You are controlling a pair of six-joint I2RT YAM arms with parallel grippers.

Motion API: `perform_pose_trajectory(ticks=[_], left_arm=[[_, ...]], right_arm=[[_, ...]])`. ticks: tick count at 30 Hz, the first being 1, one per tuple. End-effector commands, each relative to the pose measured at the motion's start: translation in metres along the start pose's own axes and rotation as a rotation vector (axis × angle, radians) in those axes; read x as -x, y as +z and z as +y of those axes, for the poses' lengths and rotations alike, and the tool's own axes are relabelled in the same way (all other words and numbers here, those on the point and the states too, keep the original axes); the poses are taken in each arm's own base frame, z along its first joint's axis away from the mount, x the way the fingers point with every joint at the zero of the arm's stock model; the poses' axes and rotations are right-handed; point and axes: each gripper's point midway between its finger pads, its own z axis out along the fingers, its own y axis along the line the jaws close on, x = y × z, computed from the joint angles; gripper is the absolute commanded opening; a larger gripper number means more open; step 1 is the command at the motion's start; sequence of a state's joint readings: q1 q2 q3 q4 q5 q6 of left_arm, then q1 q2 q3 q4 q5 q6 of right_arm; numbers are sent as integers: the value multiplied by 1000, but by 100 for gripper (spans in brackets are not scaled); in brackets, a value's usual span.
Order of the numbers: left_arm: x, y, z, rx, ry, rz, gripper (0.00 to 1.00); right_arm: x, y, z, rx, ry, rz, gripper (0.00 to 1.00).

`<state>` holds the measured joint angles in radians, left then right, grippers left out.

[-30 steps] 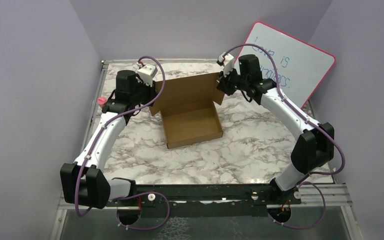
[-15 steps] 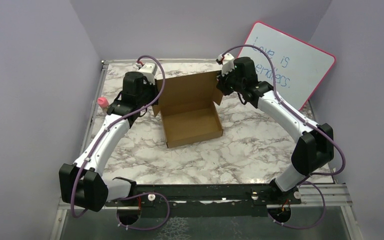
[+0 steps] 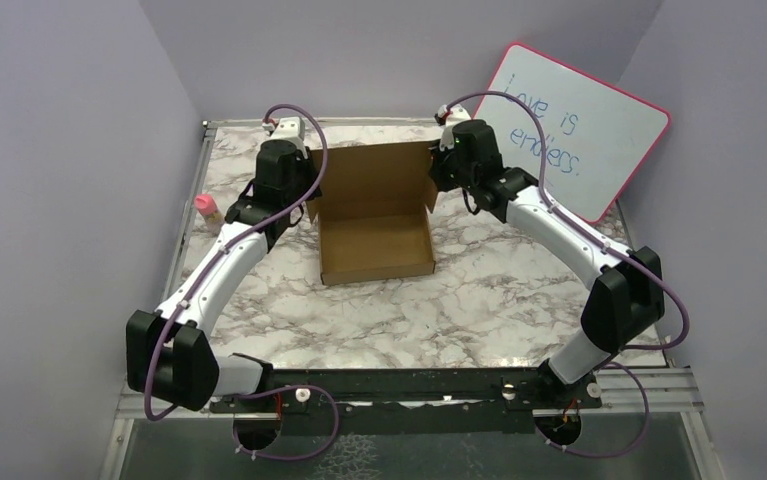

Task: Fold the paper box

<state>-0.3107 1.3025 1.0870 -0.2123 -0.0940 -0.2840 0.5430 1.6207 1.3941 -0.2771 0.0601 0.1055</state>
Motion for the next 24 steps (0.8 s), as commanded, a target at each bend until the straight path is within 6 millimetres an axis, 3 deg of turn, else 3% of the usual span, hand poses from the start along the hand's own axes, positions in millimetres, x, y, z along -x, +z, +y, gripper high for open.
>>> perform_pose_trajectory(ticks=[1, 4, 6, 8, 16, 24], left_arm=[[21, 11, -7, 12, -65, -95, 23], [20, 12, -2, 34, -44, -99, 25], [18, 10, 4, 57, -21, -99, 27], [16, 6, 9, 70, 13, -99, 30], [14, -10, 25, 85, 86, -89, 45], [5, -19, 37, -5, 176, -48, 56]], right_arm=[[-2, 5, 8, -30, 85, -28, 1], [-1, 2, 1, -63, 87, -70, 5], [3, -3, -3, -76, 73, -110, 14], [7, -10, -1, -47, 28, -152, 22], [9, -24, 0, 33, -56, -210, 41], [-7, -33, -6, 200, -161, -219, 57]])
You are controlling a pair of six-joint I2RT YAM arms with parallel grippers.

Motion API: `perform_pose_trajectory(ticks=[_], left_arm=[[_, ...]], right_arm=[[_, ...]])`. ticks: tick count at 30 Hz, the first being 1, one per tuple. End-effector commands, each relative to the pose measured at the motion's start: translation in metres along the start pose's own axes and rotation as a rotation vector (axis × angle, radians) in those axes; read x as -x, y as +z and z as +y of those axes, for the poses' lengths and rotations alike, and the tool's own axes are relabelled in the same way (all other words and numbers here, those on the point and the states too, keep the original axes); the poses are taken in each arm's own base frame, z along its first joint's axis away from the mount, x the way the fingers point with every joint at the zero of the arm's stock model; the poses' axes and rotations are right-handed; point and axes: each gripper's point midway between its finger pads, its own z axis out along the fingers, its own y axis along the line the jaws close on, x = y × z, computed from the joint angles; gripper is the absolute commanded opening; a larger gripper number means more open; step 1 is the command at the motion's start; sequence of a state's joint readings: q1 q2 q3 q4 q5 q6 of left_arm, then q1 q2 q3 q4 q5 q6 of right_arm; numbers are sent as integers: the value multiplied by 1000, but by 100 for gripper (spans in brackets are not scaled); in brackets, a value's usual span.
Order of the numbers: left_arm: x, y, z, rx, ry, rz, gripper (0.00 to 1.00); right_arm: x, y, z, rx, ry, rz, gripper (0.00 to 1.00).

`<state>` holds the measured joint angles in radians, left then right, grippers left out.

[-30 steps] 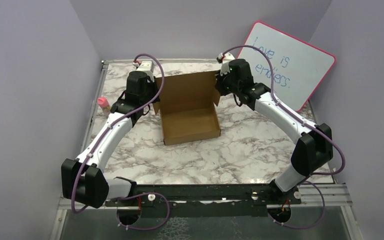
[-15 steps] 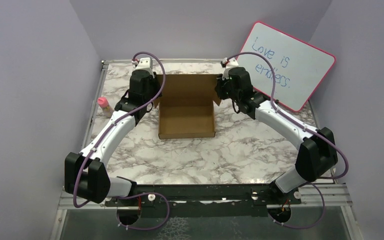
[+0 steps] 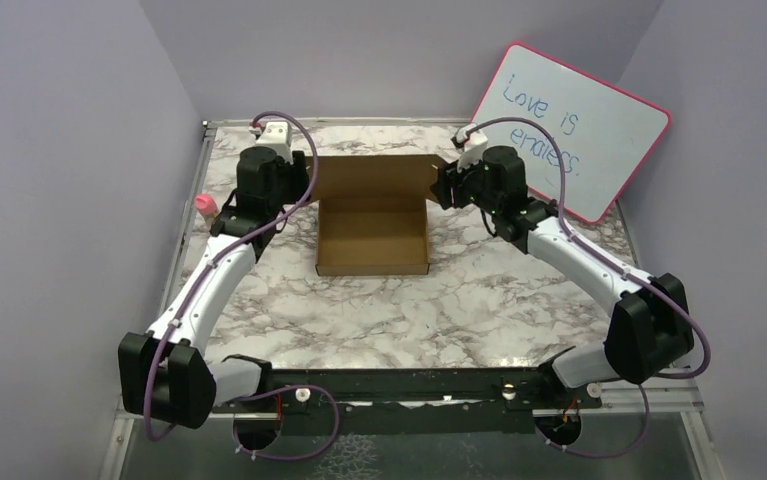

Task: Fold the paper box

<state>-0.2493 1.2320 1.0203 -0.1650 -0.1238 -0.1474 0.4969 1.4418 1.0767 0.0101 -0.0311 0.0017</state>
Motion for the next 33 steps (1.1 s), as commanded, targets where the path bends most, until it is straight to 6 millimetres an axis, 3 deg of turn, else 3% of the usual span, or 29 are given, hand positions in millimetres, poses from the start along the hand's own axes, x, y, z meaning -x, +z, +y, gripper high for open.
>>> perform_pose_trajectory(ticks=[1, 7, 14, 26, 33], left_arm=[[-5, -9, 4, -107, 72, 14, 57], [-2, -14, 16, -211, 168, -46, 59], [-3, -11, 5, -369, 246, -85, 60], [-7, 1, 5, -560, 172, -61, 44], [-2, 8, 7, -600, 191, -86, 43]], right_arm=[[11, -11, 5, 176, -82, -86, 58], [5, -20, -8, 250, -171, -140, 65], [6, -22, -13, 322, -233, -204, 65], [1, -11, -2, 409, -251, -223, 47], [2, -10, -1, 415, -277, -236, 39]])
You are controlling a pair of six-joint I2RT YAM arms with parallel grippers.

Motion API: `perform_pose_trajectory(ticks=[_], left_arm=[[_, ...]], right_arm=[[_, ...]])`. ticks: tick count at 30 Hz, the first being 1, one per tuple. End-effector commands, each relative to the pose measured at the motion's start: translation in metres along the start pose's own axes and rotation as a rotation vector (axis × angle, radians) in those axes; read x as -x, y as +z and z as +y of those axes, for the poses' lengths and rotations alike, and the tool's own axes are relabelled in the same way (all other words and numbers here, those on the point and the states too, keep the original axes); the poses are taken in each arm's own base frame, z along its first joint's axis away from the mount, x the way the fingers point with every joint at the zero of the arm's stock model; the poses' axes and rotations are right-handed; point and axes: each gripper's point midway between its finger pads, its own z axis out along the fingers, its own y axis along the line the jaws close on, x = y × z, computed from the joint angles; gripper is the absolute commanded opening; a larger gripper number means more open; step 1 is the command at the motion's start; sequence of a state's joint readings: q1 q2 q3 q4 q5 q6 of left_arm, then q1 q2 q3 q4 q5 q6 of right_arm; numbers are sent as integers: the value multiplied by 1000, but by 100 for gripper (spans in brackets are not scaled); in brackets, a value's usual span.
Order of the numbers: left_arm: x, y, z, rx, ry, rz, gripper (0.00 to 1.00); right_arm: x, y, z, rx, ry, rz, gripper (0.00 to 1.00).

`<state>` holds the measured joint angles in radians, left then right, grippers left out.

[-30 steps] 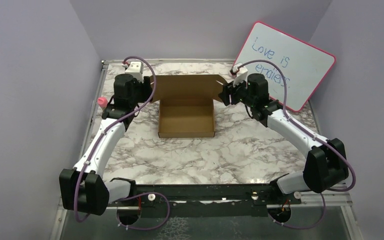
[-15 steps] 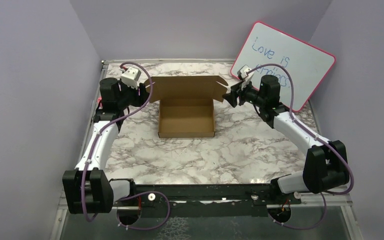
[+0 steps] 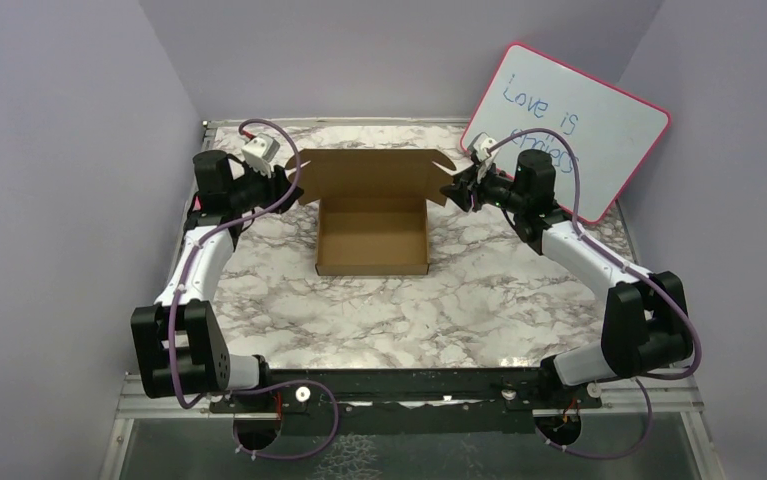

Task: Fold the paper box

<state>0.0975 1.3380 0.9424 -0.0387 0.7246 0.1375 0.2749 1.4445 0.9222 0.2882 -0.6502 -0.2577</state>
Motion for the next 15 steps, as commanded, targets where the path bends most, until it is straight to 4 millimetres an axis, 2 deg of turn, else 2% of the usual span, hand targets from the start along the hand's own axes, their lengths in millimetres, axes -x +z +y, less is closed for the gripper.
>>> perform_pose_trajectory(ticks=[1, 8, 12, 15], left_arm=[[30, 0, 0, -68, 86, -88, 42], [37, -1, 12, -42, 159, -121, 41], [35, 1, 9, -73, 171, -120, 41], [32, 2, 6, -93, 172, -117, 35]], right_arm=[[9, 2, 1, 27, -49, -45, 38], [7, 3, 5, 51, -48, -48, 36], [7, 4, 6, 57, -49, -51, 36], [9, 3, 8, 65, -50, -58, 34]])
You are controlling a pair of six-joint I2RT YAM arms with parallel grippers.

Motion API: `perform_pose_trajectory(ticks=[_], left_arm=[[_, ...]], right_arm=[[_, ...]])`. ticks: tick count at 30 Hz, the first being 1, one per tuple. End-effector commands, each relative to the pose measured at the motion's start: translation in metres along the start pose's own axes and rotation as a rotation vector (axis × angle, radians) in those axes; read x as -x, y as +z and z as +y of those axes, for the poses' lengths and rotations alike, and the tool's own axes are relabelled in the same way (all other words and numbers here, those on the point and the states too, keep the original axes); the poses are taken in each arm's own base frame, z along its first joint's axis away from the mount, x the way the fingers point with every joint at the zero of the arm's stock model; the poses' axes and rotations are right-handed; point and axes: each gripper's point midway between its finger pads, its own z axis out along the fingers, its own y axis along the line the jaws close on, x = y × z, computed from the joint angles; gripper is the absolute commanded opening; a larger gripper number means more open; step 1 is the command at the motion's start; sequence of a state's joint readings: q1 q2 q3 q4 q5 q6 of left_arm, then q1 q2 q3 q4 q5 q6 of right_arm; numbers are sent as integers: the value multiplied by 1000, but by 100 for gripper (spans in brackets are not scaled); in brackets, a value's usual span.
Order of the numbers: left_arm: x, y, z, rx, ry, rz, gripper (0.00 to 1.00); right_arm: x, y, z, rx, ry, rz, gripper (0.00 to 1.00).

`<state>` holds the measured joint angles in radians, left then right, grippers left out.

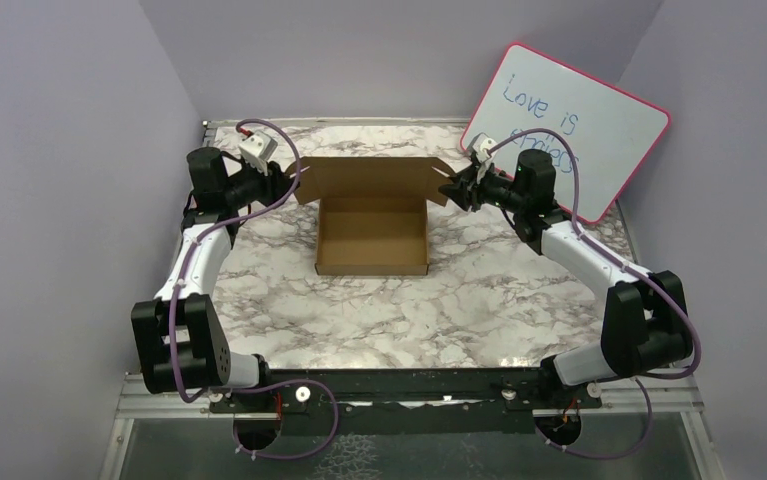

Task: Fold the paper box

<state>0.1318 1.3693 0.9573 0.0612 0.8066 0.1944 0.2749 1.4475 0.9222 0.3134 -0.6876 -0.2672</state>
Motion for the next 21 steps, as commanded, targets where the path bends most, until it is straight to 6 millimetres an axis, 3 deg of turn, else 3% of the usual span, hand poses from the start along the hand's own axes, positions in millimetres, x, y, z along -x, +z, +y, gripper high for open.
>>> perform_pose_trajectory(ticks=[1, 5, 10, 15, 21], left_arm=[[12, 3, -3, -62, 62, -40, 31], [13, 2, -10, -96, 39, -48, 19], [15, -1, -5, -28, -12, -50, 9], [11, 0, -11, 25, -62, -46, 6], [14, -1, -6, 174, -158, -55, 6]], right_arm=[[4, 2, 5, 37, -25, -32, 31], [4, 2, 6, 42, -8, -26, 24], [3, 2, 3, 16, 34, -22, 13], [3, -1, -1, -64, 76, -34, 1], [9, 1, 2, -175, 74, -53, 1]])
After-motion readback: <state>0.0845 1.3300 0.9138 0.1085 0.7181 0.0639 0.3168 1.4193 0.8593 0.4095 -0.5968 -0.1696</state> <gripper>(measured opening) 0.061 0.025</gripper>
